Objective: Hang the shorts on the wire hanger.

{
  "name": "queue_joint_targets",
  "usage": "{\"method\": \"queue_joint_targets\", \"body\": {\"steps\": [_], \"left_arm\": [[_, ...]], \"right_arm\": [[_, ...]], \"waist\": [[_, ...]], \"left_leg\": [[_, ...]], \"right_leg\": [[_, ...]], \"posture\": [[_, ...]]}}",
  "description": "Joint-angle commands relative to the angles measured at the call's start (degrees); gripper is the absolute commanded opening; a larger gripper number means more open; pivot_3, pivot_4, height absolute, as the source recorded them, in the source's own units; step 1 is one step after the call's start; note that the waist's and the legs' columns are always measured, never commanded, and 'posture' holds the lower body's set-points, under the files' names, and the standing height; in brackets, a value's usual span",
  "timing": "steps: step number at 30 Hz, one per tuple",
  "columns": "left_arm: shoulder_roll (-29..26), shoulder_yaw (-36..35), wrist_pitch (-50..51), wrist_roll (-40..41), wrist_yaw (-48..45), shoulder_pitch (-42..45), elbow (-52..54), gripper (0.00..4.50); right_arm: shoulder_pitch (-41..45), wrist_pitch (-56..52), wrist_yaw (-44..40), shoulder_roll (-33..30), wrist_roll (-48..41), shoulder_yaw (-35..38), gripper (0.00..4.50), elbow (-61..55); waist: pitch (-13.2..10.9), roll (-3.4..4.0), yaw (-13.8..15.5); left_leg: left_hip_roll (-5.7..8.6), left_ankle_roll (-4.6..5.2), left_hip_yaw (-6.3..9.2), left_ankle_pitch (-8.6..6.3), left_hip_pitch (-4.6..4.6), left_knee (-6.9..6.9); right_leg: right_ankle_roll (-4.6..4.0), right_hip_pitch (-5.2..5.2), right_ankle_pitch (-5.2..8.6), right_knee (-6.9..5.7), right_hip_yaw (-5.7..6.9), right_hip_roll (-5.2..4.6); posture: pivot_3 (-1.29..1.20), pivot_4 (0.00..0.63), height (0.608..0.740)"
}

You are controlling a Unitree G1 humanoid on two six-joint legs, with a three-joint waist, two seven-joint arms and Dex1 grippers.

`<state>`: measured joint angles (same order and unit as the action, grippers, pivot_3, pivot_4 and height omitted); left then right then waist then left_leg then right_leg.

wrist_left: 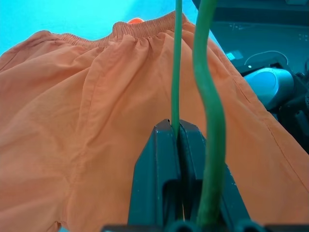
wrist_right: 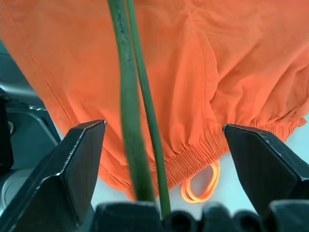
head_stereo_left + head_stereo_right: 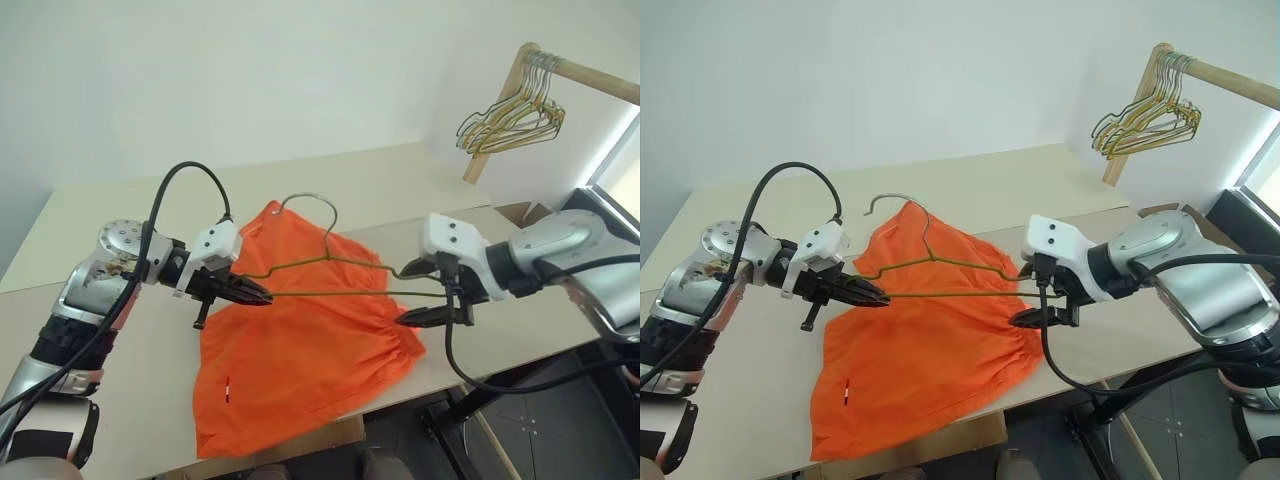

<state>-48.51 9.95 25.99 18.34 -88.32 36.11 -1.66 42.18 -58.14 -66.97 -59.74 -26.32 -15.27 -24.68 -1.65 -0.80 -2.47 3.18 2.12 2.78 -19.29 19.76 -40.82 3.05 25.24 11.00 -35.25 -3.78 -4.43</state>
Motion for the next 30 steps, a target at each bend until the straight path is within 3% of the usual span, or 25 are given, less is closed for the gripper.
{"method": "queue_joint_targets", "body": {"steps": [1,7,19,22,30], "left_arm": [[-0.7,-0.7,0.2,0.4,0.0,1.7,0.2,0.0],[-0.9,0.1,0.4,-0.6,0.0,1.7,-0.1,0.0],[-0.7,0.6,0.5,-0.6,0.2,1.8,-0.1,0.0],[-0.9,0.6,0.5,-0.5,0.3,1.5,0.2,0.0],[-1.2,0.3,0.7,-0.2,0.4,0.7,0.8,0.0]], "right_arm": [[3.6,-2.6,-0.1,-0.7,-2.5,3.2,4.44,-2.6],[10.6,-9.0,1.1,0.5,-5.0,1.5,4.44,-3.5],[18.7,-10.3,-2.7,0.2,1.0,-15.3,4.44,1.1],[20.4,-9.4,-3.5,1.0,2.6,-17.2,3.91,2.6],[22.1,-8.1,-6.3,2.1,4.5,-18.9,1.3,4.1]], "waist": [[0.0,0.0,-0.1],[0.0,0.0,-0.1],[0.0,0.0,-0.1],[0.0,0.01,-0.2],[0.0,0.01,-0.1]], "left_leg": [[0.0,0.0,0.0,0.0,0.0,0.0],[-0.01,0.0,0.01,0.0,-0.01,0.01],[0.01,0.01,0.0,0.0,0.01,-0.01],[0.01,0.0,0.0,0.0,0.01,-0.01],[0.02,-0.01,0.01,0.0,0.01,-0.01]], "right_leg": [[0.0,0.0,0.0,0.0,0.0,0.0],[0.0,0.01,0.0,-0.01,0.0,0.01],[0.0,0.02,0.0,-0.01,0.01,-0.01],[0.0,0.04,0.0,-0.02,0.01,0.0],[0.0,0.04,0.0,-0.03,0.02,-0.01]], "posture": [[-0.07,0.0,0.74],[-0.07,0.0,0.74],[-0.07,0.0,0.74],[-0.06,0.0,0.74],[-0.05,0.0,0.74]]}}
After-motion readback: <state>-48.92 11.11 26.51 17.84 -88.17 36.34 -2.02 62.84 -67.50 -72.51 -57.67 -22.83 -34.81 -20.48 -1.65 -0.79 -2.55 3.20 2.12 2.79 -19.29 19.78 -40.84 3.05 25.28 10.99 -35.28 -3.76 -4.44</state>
